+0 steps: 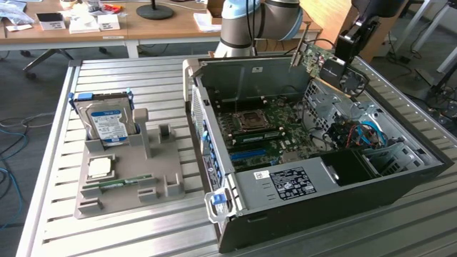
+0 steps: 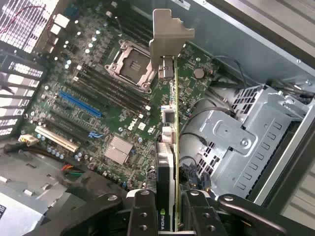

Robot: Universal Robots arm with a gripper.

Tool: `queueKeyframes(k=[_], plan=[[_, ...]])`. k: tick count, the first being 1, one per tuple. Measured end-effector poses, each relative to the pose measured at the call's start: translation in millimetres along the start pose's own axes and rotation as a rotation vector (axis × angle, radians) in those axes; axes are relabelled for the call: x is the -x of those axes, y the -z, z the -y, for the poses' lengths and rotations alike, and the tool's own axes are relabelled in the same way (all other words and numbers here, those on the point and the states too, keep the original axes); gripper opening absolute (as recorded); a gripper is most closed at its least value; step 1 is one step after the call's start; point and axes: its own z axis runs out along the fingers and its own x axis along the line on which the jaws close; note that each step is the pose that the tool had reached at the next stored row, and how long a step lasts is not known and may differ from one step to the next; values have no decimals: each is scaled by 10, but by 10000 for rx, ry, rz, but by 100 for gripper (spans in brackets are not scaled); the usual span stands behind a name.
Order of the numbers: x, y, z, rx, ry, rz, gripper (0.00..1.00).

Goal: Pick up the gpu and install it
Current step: 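Insert the gpu into the slot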

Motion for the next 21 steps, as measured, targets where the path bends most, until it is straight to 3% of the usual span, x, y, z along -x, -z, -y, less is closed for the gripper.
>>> queueKeyframes(k=[12,21], plan=[[0,-2,0,17,857,-17,27],[0,-4,0,32,1790,-38,27]])
